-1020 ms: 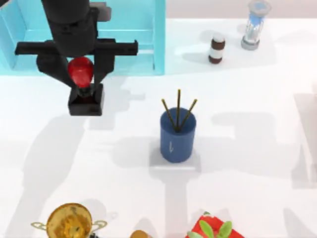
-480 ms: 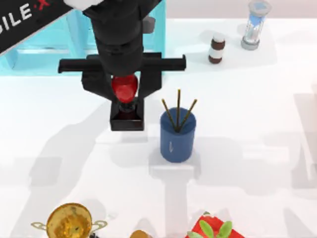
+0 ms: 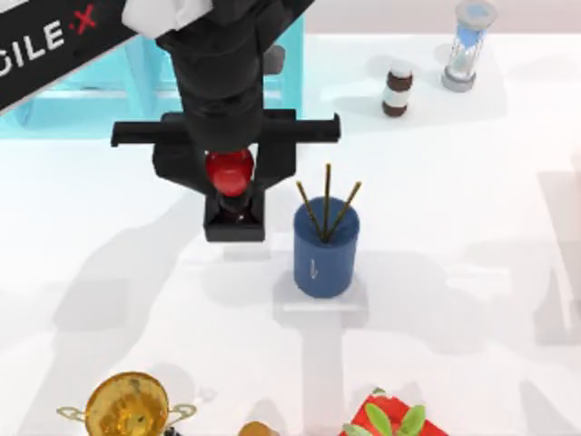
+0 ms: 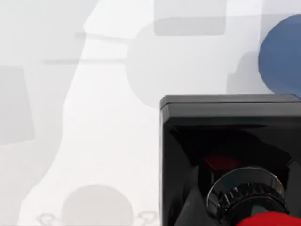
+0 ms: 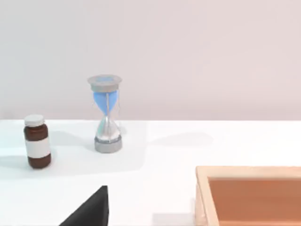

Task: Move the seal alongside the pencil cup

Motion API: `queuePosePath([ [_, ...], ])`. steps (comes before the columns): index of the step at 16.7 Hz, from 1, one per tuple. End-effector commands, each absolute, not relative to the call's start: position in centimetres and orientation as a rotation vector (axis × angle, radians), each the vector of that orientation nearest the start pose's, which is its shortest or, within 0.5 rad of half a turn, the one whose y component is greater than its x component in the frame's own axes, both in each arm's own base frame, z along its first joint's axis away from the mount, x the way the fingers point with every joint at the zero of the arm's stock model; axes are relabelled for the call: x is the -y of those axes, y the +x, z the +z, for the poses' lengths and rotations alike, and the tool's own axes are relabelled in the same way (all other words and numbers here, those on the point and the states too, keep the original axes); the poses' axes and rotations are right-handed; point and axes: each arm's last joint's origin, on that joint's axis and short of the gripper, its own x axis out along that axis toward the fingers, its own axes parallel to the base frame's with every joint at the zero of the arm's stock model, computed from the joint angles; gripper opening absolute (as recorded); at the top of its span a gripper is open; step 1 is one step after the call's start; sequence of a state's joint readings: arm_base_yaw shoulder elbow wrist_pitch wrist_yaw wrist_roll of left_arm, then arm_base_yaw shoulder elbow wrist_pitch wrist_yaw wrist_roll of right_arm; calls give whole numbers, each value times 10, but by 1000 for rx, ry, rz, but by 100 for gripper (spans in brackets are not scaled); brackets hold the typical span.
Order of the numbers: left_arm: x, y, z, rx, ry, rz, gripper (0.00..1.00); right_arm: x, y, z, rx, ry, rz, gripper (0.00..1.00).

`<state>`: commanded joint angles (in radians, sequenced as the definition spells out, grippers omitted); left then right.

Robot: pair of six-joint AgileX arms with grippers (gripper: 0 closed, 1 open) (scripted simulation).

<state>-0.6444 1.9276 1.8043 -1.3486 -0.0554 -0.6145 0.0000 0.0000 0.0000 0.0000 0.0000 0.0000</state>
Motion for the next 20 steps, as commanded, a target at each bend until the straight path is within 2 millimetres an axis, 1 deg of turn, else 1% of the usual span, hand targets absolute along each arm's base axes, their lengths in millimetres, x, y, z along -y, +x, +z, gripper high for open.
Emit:
queuePosePath([
  [3, 222, 306, 278, -1458, 6, -25, 0, 1, 106, 160, 0, 0, 0, 100],
  [16, 222, 306, 278, -1458, 6, -25, 98, 1, 106, 160, 0, 0, 0, 100],
  [17, 222, 306, 278, -1458, 6, -25, 100, 1, 106, 160, 0, 0, 0, 100],
  [20, 222, 306, 278, -1458, 6, -25, 100, 1, 106, 160, 0, 0, 0, 100],
])
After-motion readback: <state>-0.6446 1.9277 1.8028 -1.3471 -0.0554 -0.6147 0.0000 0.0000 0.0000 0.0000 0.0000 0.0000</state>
